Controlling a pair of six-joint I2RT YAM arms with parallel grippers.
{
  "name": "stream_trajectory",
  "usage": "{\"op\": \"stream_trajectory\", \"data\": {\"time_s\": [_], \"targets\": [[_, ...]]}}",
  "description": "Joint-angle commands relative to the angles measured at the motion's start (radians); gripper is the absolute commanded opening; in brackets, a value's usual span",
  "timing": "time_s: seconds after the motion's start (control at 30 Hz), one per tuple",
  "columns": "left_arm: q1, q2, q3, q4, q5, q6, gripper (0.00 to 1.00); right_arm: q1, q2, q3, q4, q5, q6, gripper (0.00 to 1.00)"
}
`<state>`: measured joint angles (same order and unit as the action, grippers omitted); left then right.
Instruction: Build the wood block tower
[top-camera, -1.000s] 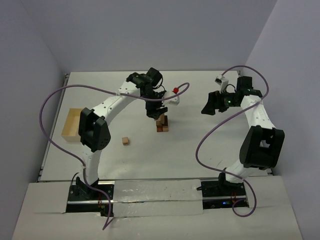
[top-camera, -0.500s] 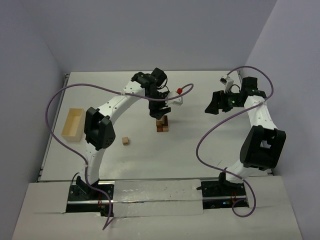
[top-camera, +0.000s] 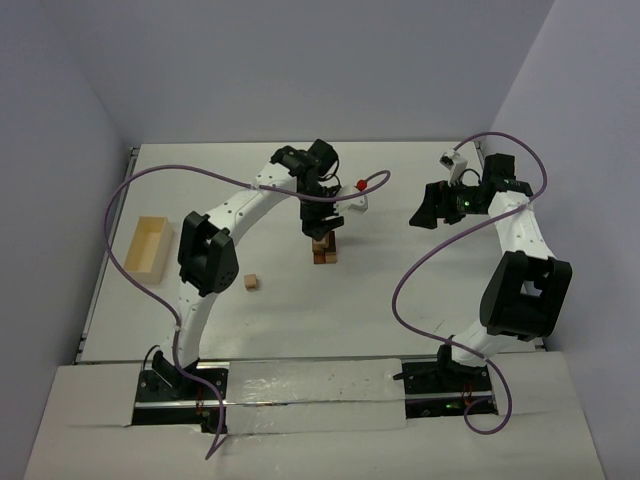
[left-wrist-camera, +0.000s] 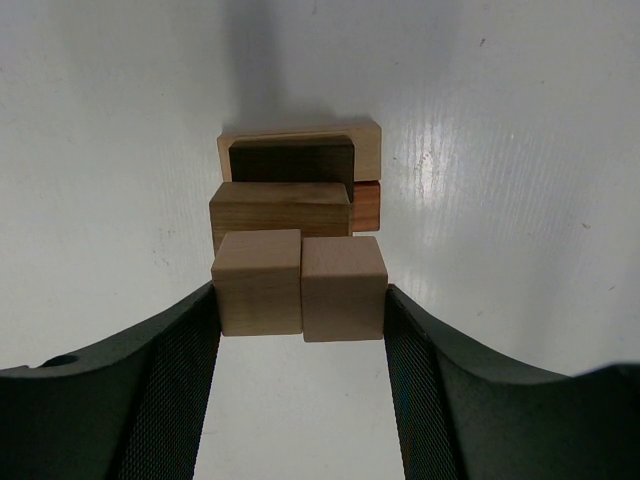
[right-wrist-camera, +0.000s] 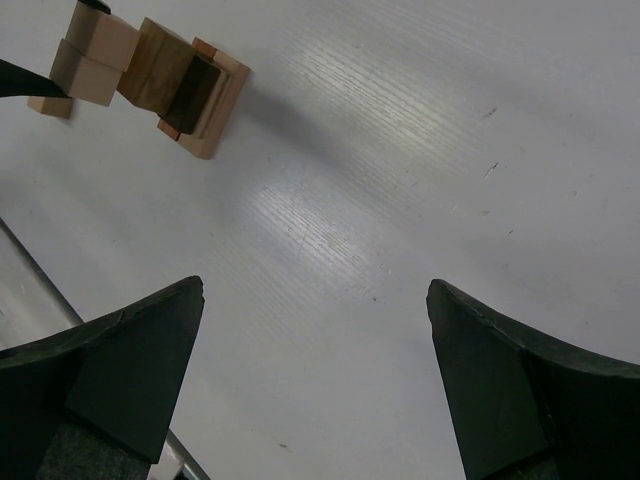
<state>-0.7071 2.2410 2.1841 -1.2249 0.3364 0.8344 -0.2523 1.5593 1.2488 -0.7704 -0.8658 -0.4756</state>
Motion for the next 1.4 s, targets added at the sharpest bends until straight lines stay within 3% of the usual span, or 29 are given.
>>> {"op": "stream_trajectory", "data": {"time_s": [0.0, 0.53, 1.37], "targets": [[-0.009, 0.015, 0.064, -0.019, 0.001, -0.011, 0.59, -0.004, -0.01, -0.008, 0.013, -0.03, 0.002, 1.0], [-0.009, 0.029, 0.092, -0.024, 0.004, -0.017, 0.56, -0.004, -0.005, -0.008, 0.01, -0.039, -0.001, 1.0], [-0.017, 0.048, 0.105, -0.016, -0.012, -0.018, 0.66, -0.004, 0.002, -0.006, 0.006, -0.044, -0.003, 1.0]]}}
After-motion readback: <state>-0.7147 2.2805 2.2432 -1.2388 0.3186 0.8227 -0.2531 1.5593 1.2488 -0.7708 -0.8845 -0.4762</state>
